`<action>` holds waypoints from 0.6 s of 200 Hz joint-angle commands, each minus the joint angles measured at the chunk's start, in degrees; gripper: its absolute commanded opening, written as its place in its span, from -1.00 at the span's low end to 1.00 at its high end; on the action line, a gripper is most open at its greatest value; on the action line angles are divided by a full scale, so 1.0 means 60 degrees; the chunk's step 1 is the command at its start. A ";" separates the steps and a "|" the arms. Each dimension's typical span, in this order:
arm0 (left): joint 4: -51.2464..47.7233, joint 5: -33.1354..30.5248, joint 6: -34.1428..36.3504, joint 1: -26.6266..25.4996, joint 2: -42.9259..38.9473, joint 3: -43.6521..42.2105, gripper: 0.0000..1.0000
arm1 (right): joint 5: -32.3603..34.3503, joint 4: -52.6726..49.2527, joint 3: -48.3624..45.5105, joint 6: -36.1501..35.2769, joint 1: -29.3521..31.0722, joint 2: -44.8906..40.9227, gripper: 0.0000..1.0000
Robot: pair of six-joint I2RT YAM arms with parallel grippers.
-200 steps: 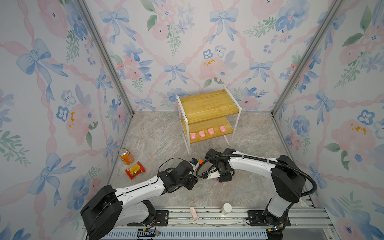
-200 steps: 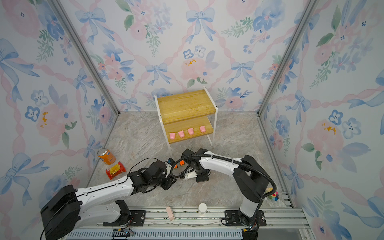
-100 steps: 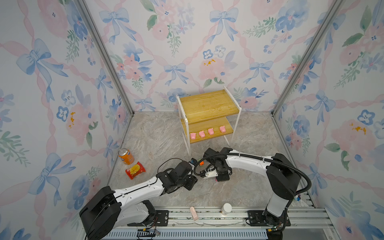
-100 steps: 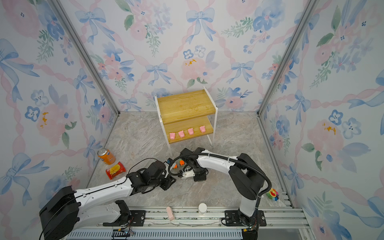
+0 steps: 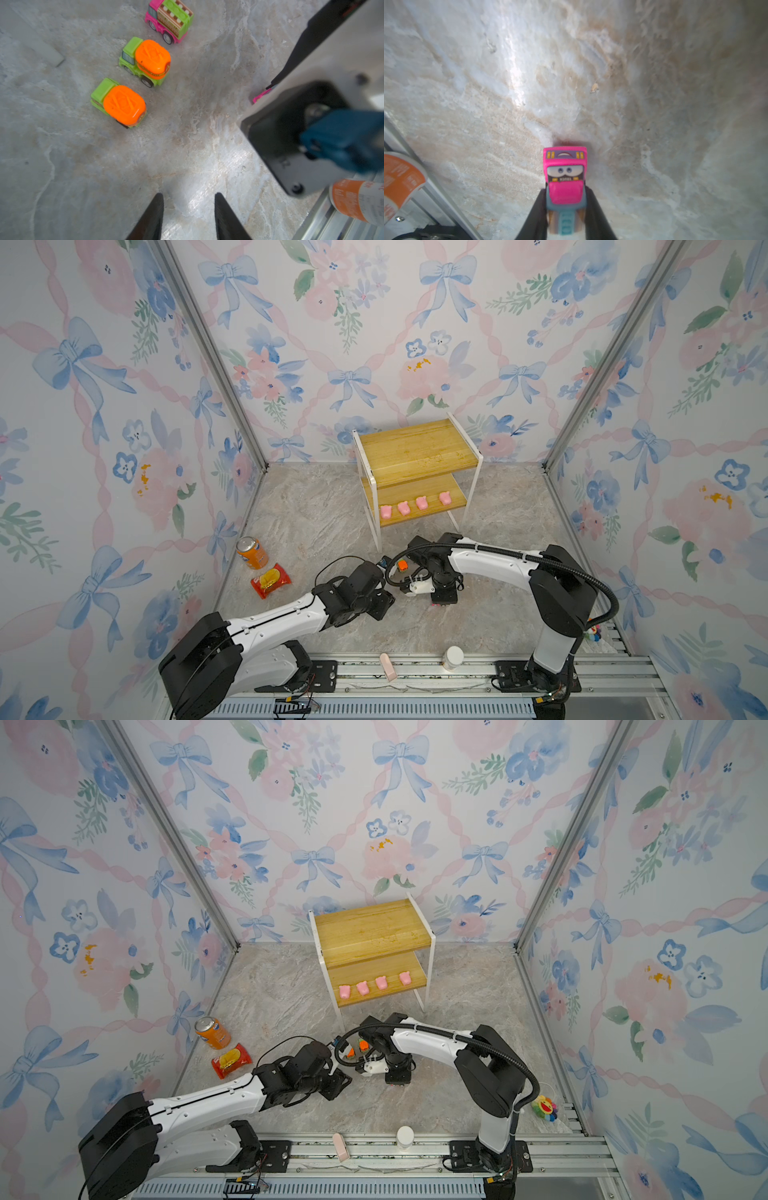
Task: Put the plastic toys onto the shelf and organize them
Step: 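Lift the pink-and-blue truck off the table with the right gripper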
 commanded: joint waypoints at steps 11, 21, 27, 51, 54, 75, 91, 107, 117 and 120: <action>-0.0065 -0.0051 -0.0048 0.0059 -0.0100 -0.0061 -0.16 | -0.0525 -0.0909 0.0660 0.0918 -0.0066 -0.0811 -0.63; -0.0065 -0.0052 -0.0045 0.0062 -0.0104 -0.0043 -0.16 | -0.0580 -0.1148 0.0857 0.1160 -0.0094 -0.0971 -0.63; -0.0068 -0.0055 -0.0031 0.0061 -0.0092 -0.0047 -0.16 | -0.0598 -0.1336 0.0988 0.1312 -0.0096 -0.1064 -0.63; -0.0064 -0.0036 0.0013 0.0063 -0.0052 0.0008 -0.16 | -0.0402 -0.2130 0.1692 0.2005 -0.0096 -0.1378 -0.63; -0.0066 -0.0043 0.0014 0.0062 -0.0048 0.0011 -0.16 | -0.0403 -0.2241 0.1762 0.2062 -0.0092 -0.1423 -0.63; -0.0068 -0.0001 0.0043 0.0061 -0.0035 0.0055 -0.16 | -0.0404 -0.2859 0.2302 0.2401 -0.0095 -0.1847 -0.65; -0.0071 0.0000 0.0058 0.0062 -0.0036 0.0092 -0.16 | -0.0398 -0.3321 0.2794 0.2805 -0.0096 -0.2042 -0.66; -0.0060 -0.0023 0.0066 0.0061 -0.0077 0.0122 -0.16 | -0.0382 -0.3482 0.3279 0.3166 -0.0085 -0.2310 -0.66; -0.0067 -0.0044 0.0100 0.0062 -0.0108 0.0154 -0.17 | -0.0362 -0.3456 0.3554 0.3362 -0.0079 -0.2531 -0.67; -0.0064 -0.0046 0.0114 0.0061 -0.0130 0.0169 -0.17 | -0.0339 -0.3421 0.3641 0.3419 -0.0079 -0.2589 -0.67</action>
